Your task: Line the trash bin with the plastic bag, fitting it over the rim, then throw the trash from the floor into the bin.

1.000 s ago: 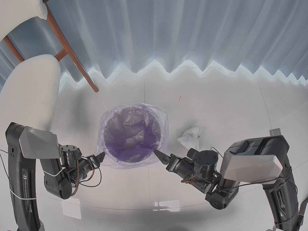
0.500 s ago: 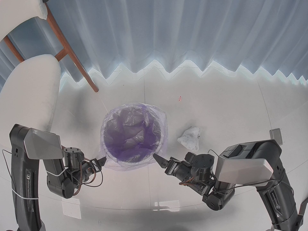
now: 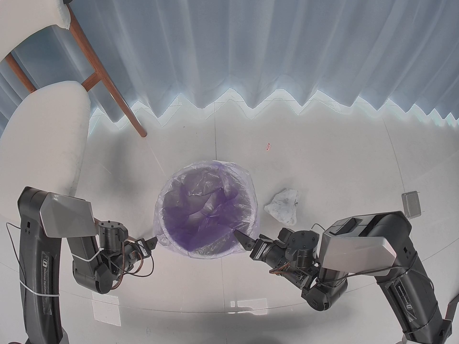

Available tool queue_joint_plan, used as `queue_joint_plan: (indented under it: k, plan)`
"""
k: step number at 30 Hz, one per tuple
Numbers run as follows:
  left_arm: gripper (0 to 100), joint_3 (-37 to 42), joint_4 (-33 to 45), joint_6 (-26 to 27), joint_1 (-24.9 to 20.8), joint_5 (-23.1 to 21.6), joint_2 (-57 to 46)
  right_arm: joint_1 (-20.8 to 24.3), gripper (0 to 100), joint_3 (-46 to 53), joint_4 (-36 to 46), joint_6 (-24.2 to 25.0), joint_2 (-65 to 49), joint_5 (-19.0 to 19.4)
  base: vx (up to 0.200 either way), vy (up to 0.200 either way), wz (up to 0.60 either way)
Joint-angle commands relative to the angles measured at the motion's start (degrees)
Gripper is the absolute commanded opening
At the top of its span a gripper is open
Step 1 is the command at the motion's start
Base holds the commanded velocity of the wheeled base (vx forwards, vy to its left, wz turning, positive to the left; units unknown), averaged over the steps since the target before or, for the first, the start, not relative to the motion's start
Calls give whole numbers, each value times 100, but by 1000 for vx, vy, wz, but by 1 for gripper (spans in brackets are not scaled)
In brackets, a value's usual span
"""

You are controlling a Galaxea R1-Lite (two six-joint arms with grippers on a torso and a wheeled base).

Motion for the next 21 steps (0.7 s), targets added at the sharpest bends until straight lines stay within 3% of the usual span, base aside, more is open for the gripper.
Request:
queue_joint_plan:
  k: [1,3,8,11,16,21]
  plan:
    - [100,11,-432,5,-15,21,187,20,100,-28,-107,16,21,8,0,0,0]
    - [100,125,-1082,-12,-24,-31,240,64,100,-98,-107,59,3,-1,0,0,0]
    - [100,318,-1047,-249,-217,-40,-41,328,100,-125,-107,147,-190,-203,0,0,0]
    - [100,415,-1047,-663,-393,-40,-401,583,100,-125,-107,358,-480,-406,0,0,0]
    - [100,749,-1047,-698,-402,-84,-1140,776,100,69,-107,719,-1016,-450,0,0,0]
    - [100,1487,-1047,-706,-402,-735,-2238,829,100,236,-107,947,-1262,-441,0,0,0]
